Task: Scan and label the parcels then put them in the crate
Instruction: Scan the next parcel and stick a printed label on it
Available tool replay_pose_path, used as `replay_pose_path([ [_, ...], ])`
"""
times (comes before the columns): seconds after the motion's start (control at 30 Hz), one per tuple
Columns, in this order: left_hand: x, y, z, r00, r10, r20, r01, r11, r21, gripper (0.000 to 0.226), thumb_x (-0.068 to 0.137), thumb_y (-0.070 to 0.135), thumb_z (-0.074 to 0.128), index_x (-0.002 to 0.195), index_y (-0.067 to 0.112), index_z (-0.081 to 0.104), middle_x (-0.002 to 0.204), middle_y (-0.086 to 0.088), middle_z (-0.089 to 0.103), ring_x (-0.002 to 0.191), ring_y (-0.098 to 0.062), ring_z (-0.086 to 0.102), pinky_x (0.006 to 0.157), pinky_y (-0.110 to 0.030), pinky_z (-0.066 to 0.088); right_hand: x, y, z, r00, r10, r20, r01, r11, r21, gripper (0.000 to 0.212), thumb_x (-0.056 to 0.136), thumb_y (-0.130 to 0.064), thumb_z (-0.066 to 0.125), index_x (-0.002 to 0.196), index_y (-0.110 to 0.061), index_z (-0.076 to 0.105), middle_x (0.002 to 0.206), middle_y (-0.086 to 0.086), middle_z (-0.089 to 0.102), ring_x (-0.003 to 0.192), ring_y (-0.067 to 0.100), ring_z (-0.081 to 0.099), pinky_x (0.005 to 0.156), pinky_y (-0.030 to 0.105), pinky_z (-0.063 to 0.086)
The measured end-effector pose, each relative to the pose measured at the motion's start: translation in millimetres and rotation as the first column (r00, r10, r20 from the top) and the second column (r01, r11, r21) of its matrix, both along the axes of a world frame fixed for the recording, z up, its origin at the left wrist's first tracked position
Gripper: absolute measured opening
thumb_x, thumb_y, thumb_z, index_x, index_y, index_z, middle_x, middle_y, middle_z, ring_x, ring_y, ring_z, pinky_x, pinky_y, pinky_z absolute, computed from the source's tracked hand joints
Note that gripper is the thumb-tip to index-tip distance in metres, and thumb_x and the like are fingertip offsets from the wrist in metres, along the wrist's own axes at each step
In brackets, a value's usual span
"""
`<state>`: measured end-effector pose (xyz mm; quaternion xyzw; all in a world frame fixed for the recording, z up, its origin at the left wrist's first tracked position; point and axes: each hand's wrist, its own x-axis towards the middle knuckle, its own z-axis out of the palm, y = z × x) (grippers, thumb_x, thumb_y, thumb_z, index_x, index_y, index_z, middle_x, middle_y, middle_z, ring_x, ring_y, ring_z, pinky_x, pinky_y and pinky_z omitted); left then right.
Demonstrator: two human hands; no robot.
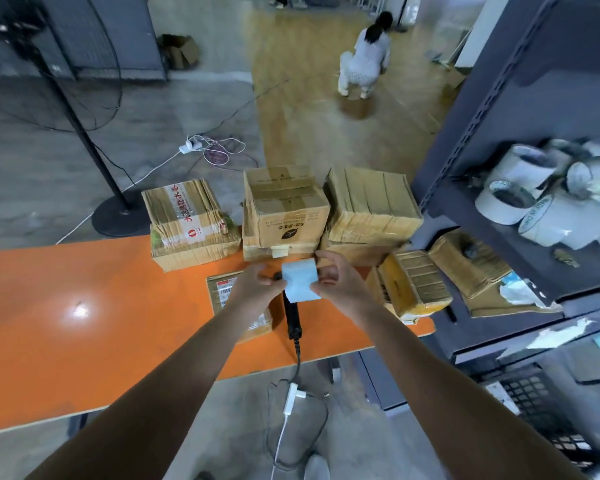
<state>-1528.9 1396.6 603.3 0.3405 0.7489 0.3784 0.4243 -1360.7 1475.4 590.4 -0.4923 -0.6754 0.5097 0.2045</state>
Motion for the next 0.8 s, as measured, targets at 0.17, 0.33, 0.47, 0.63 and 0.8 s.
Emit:
replay_pose_path([
  [0.17,-9,-10,12,0.989,0.048,0.138,-0.064,0.991,0.116,0.051,0.081,0.007,0.074,0.128,0.012,0.053,0.103,-0.004,0.065,0.090,-0.016,0.064,0.084,-0.035,0.054,-14,-8,12,0.991,0.105,-0.083,-0.107,0.994,-0.018,0.063,0.084,-0.008,0.072,0.138,-0.026,0.046,0.108,0.000,0.070,0.103,0.010,0.066,0.091,0.029,0.055],
  [0.33,-21,-25,16,0.999,-0.017,0.050,0.006,0.977,0.214,0.058,0.081,0.006,0.074,0.130,0.023,0.050,0.098,0.000,0.068,0.086,-0.011,0.064,0.066,-0.021,0.050,-27,-17,20,0.986,0.051,-0.161,-0.057,0.998,-0.032,0.050,0.089,-0.015,0.070,0.133,-0.030,0.052,0.106,-0.008,0.067,0.097,0.005,0.065,0.088,0.025,0.052],
  [0.47,-30,-34,14,0.992,-0.016,0.127,-0.013,0.975,0.224,0.060,0.084,0.004,0.071,0.136,0.020,0.044,0.093,0.004,0.068,0.082,-0.008,0.065,0.056,-0.010,0.049,-34,-22,19,0.985,0.129,-0.117,-0.122,0.990,0.064,0.047,0.087,-0.016,0.072,0.129,-0.031,0.056,0.105,-0.004,0.068,0.100,0.006,0.065,0.091,0.023,0.051],
  [0.63,-39,-41,6,0.999,-0.003,0.044,-0.007,0.972,0.235,0.060,0.083,0.007,0.073,0.135,0.021,0.046,0.097,-0.001,0.067,0.086,-0.012,0.065,0.060,-0.014,0.049,-42,-30,23,0.978,0.182,-0.102,-0.172,0.981,0.093,0.036,0.093,-0.013,0.065,0.123,-0.032,0.059,0.106,-0.007,0.066,0.100,0.005,0.063,0.085,0.016,0.049],
  [0.8,-42,-46,2,0.993,-0.029,-0.116,0.059,0.963,0.264,0.056,0.083,0.011,0.072,0.132,0.027,0.048,0.094,0.006,0.066,0.089,-0.009,0.062,0.072,-0.020,0.049,-51,-28,22,0.987,0.155,-0.041,-0.145,0.971,0.192,0.029,0.096,-0.017,0.062,0.124,-0.023,0.063,0.104,-0.012,0.065,0.097,-0.002,0.062,0.091,0.019,0.049],
])
